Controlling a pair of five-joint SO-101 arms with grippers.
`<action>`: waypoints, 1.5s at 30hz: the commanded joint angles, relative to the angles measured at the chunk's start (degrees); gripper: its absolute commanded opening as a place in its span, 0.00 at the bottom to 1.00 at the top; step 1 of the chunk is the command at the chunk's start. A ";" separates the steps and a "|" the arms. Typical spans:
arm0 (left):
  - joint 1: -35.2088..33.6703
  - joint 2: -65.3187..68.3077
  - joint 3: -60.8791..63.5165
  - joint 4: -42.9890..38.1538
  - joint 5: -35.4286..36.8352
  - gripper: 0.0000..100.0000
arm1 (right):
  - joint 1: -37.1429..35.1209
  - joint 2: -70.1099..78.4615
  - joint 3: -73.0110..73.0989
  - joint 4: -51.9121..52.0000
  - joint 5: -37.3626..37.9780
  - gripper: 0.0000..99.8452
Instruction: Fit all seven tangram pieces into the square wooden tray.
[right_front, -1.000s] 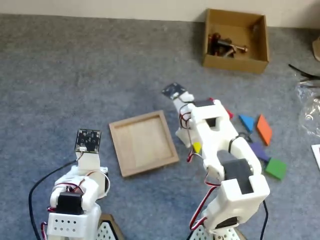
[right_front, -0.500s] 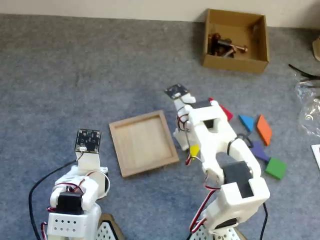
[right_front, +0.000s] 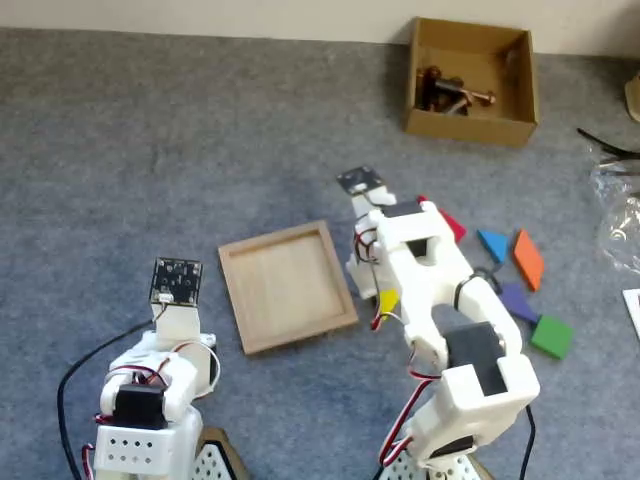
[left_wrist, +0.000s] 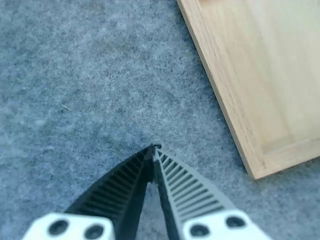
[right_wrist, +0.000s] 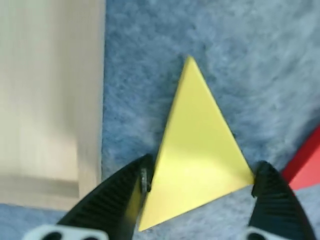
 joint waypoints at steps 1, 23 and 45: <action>0.84 -0.40 1.10 -0.09 0.44 0.01 | -0.66 -2.07 -0.66 0.48 -1.93 0.33; 0.84 -0.40 1.10 -0.09 0.44 0.01 | -0.84 -1.98 2.95 -3.47 -5.89 0.33; 0.84 -0.40 1.10 -0.09 0.44 0.01 | -2.07 -2.15 2.95 -5.67 -6.15 0.33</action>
